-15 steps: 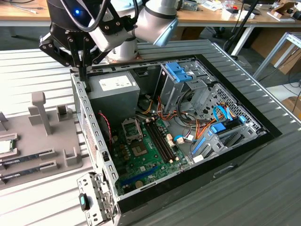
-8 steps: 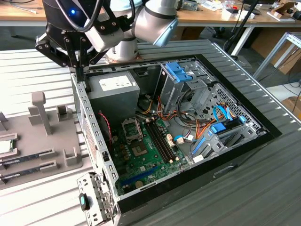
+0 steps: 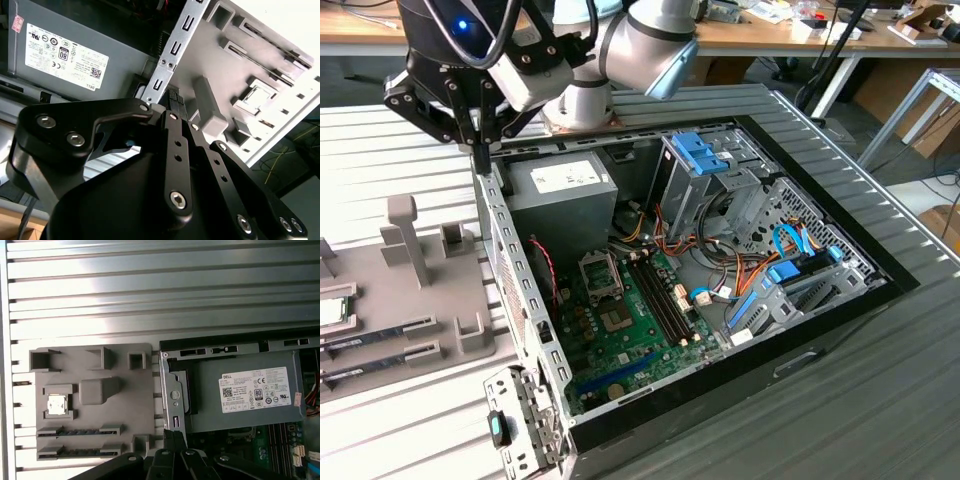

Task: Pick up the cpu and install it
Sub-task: 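Reach for the cpu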

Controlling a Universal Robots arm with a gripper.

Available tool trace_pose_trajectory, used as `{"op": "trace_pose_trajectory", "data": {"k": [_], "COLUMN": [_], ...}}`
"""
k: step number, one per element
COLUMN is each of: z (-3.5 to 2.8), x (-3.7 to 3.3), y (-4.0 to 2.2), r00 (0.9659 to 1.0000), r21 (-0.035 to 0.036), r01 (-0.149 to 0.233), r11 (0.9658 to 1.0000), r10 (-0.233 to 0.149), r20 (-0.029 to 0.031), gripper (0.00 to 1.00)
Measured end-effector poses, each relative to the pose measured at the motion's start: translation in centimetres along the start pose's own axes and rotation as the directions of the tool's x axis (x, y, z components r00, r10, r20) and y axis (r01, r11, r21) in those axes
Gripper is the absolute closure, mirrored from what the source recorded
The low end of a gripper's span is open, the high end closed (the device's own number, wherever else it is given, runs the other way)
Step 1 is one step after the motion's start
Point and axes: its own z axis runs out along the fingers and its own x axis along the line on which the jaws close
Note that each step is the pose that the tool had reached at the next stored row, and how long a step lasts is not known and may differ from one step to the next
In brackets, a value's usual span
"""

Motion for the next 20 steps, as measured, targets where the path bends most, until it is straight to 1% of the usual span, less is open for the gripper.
{"op": "trace_pose_trajectory", "data": {"k": [16, 20], "z": [-0.03, -0.04], "x": [1.10, 1.48], "y": [-0.08, -0.11], "r00": [1.0000, 1.0000], "r21": [0.0001, 0.0000], "r01": [0.000, 0.000], "r11": [1.0000, 1.0000], "r10": [0.000, 0.000], "r20": [-0.0001, -0.0001], "gripper": [0.89, 0.89]}}
